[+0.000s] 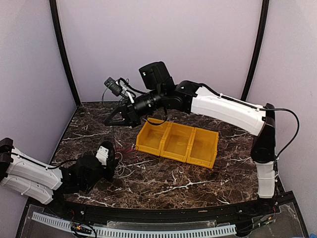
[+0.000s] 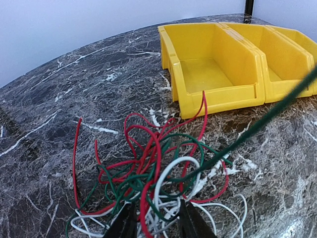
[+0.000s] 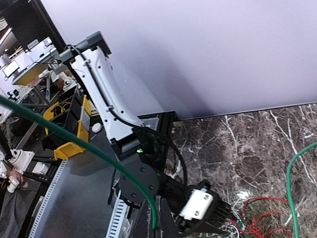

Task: Untangle the cables

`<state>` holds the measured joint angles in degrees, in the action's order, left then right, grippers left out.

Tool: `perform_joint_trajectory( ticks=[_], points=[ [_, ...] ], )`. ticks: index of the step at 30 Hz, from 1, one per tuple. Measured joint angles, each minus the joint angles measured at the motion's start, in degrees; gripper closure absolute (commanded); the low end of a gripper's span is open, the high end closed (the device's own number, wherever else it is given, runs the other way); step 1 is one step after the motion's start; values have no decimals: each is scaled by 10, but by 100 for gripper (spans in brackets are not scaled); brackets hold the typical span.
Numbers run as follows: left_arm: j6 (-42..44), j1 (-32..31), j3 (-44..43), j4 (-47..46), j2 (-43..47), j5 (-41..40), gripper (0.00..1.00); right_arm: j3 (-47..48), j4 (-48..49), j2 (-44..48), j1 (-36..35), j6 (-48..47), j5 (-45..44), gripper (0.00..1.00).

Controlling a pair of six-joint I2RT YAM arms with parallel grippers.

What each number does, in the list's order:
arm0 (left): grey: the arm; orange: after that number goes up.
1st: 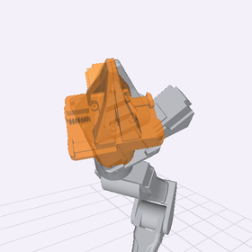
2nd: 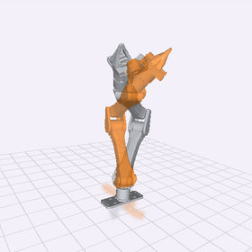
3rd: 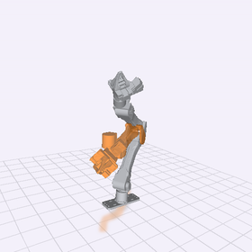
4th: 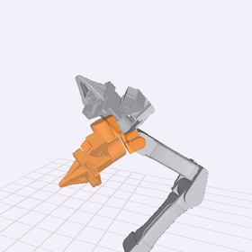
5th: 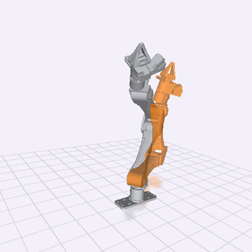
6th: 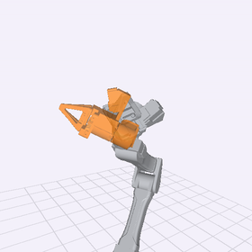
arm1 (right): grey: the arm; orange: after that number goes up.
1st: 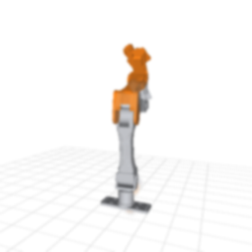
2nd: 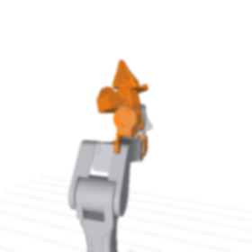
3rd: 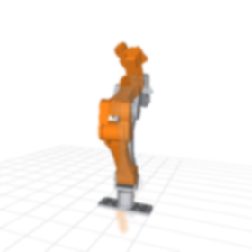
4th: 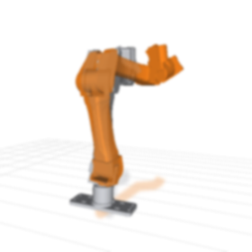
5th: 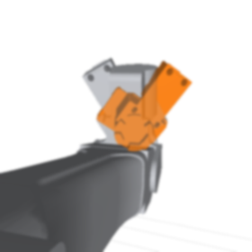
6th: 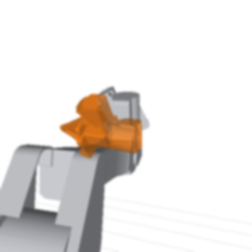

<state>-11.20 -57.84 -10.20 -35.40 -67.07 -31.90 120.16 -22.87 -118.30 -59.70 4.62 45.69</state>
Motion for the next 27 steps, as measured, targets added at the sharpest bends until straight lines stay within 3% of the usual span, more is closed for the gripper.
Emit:
perform_joint_trajectory(
  ticks=[5, 14, 27],
  points=[
    [-6, 2, 9, -26, -21, 10, 85, 19, -1, 0, -24, 5, 21, 100],
    [-40, 2, 38, -67, -27, 10, 100, 66, -20, 15, -24, -7, 50, 100],
    [-114, 0, 51, -107, -80, 4, 100, 151, -77, 45, -3, -47, 75, 100]
  ],
)
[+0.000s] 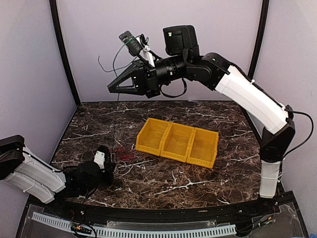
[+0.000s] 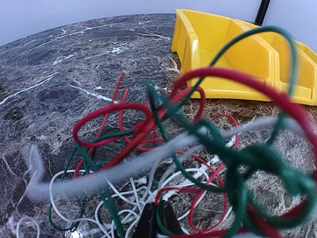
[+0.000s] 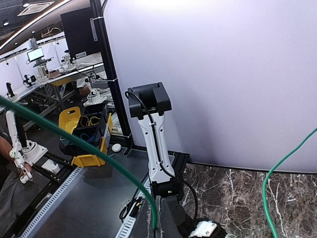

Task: Untangle the cables

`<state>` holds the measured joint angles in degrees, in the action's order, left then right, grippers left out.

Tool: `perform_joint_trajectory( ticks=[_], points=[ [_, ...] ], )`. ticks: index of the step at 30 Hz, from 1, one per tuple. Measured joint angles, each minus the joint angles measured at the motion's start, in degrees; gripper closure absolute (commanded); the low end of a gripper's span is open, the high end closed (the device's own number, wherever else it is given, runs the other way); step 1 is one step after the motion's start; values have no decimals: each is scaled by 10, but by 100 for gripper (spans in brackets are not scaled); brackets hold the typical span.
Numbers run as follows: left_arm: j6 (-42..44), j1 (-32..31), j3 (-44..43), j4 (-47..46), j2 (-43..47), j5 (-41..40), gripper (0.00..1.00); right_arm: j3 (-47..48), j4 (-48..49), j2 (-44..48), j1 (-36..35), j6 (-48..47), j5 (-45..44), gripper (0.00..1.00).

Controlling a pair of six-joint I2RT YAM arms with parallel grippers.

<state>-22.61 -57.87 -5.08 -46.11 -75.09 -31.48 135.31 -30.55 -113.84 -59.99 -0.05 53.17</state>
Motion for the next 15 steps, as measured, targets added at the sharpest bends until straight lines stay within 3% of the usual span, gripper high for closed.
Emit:
perform_joint_trajectory(
  ticks=[15],
  points=[
    [-56, -2, 4, 27, -24, -46, 100, 17, 16, 122, 66, -13, 132, 100]
  ],
)
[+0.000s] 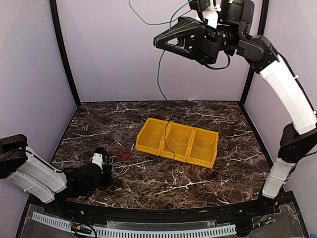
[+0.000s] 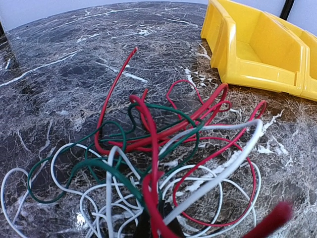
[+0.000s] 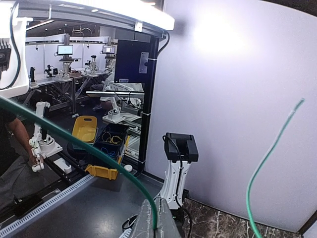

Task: Untangle the cables

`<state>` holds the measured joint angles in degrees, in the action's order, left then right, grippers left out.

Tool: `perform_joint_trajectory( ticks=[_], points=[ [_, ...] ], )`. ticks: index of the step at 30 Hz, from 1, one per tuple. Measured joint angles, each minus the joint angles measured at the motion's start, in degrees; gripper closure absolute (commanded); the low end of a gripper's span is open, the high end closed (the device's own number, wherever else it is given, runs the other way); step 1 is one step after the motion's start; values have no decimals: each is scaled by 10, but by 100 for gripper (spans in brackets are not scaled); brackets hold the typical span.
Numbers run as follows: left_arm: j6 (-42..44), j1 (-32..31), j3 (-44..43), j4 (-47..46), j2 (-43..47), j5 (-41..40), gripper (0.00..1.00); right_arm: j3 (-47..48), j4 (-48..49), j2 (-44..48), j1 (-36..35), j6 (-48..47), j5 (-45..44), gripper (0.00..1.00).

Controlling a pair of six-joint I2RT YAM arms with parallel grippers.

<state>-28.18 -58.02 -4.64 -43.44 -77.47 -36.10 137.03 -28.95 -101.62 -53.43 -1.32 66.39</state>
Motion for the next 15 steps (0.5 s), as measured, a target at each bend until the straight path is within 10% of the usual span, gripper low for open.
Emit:
perform_joint_trajectory(
  ticks=[15],
  points=[
    [-31, -13, -116, 210, 128, -3, 43, -113, -6, 47, 50, -43, -82, 100]
  ],
)
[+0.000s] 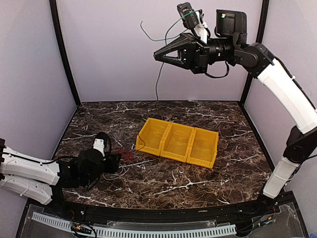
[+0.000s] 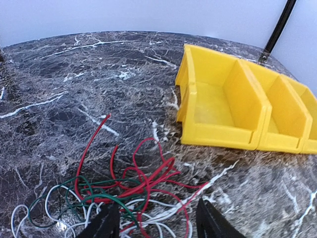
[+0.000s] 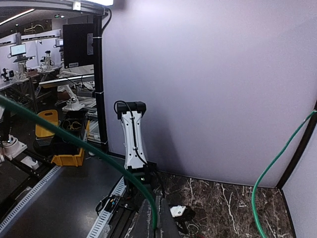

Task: Untangle the cables

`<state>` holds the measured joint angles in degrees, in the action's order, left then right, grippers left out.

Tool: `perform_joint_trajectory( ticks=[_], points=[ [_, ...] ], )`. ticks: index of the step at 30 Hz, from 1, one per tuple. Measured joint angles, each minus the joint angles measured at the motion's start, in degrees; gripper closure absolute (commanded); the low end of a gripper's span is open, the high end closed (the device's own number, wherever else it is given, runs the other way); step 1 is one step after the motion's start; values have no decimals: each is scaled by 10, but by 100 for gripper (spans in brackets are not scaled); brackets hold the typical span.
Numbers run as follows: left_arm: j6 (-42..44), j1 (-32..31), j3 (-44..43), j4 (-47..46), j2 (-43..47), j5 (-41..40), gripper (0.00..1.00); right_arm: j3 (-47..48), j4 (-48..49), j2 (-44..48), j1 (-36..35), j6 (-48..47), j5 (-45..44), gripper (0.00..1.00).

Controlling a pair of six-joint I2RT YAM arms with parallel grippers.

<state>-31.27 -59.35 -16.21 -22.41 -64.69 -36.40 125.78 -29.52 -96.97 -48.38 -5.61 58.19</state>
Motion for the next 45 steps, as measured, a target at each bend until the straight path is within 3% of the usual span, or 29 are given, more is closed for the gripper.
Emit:
perform_joint_trajectory(
  ticks=[7, 11, 15, 21, 25, 32, 39, 45],
  points=[
    [1, -1, -94, 134, 58, 20, 33, -110, -21, 36, 56, -42, -43, 100],
    [60, -1, -143, 171, 65, 62, 32, -169, -27, 60, 97, -59, -58, 100],
    [133, -1, -225, 193, 61, 93, 24, -226, -33, 86, 146, -71, -70, 100],
    [244, 7, -420, 206, -28, 69, 23, -303, -35, 127, 213, -78, -80, 100],
    [279, 47, -509, 211, -105, 66, 23, -350, -34, 157, 242, -79, -88, 100],
    [339, 117, -469, 152, -130, 70, 22, -411, -33, 180, 273, -92, -104, 100],
    [382, 162, -378, 70, -101, 74, 22, -419, -54, 181, 286, -113, -129, 100],
    [389, 183, -361, 56, -96, 81, 23, -447, -54, 185, 290, -128, -147, 100]
  ],
)
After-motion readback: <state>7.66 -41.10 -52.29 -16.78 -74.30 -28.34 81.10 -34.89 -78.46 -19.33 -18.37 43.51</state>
